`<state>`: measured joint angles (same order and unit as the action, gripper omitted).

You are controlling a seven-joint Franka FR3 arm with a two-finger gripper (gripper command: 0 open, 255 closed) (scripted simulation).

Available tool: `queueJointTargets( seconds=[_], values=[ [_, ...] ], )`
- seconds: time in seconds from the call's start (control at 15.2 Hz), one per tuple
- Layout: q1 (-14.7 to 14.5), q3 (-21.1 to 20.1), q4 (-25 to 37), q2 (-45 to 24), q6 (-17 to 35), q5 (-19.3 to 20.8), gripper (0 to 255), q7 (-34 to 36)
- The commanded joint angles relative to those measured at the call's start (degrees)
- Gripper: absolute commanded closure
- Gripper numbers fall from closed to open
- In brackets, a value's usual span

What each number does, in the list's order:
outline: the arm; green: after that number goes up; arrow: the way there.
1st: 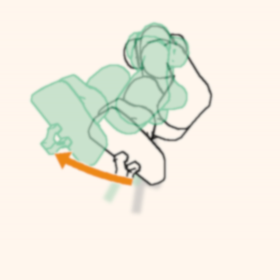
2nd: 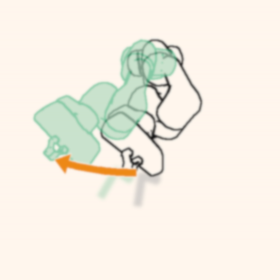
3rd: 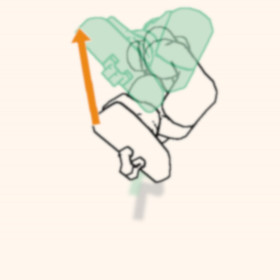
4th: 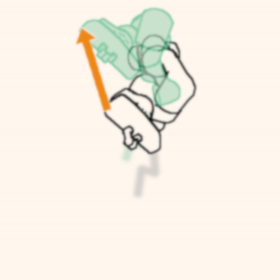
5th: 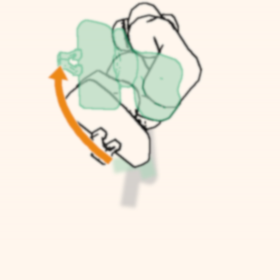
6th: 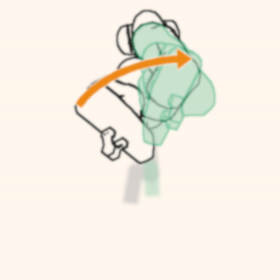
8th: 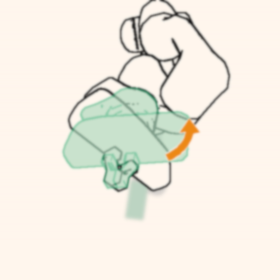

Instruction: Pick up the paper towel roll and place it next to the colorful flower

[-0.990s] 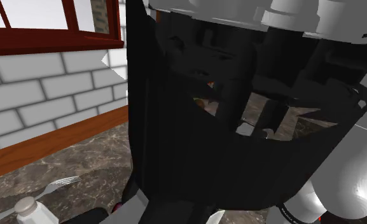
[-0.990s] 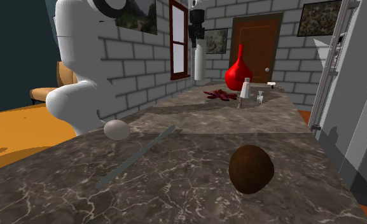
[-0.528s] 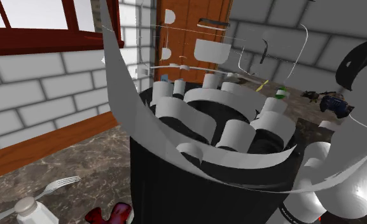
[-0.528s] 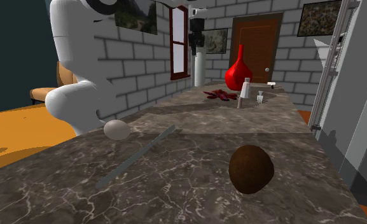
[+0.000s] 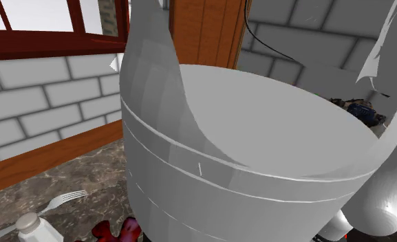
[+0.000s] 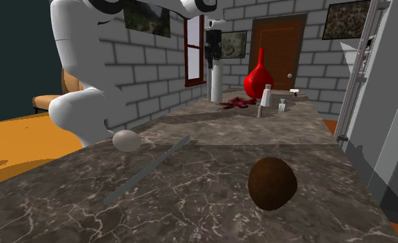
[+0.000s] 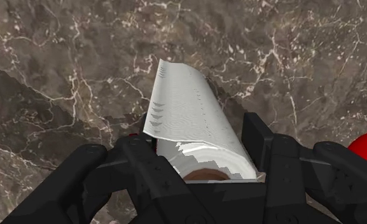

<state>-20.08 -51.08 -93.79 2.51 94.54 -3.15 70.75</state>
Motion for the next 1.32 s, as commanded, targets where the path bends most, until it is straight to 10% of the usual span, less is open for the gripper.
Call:
queueJointTargets(
  seconds=[0.0, 0.4, 0.46, 1.25],
  values=[
    [0.05, 0.13, -1.03, 0.56, 0.69, -0.45, 255, -0.24],
    [0.05, 0.13, -1.03, 0.56, 0.69, -0.45, 255, -0.24],
    [0.05, 0.13, -1.03, 0.56, 0.69, -0.44, 0, -0.23],
    [-0.51, -0.70, 8.63, -2.38, -7.08, 1.91, 0, 1.49]
  ],
)
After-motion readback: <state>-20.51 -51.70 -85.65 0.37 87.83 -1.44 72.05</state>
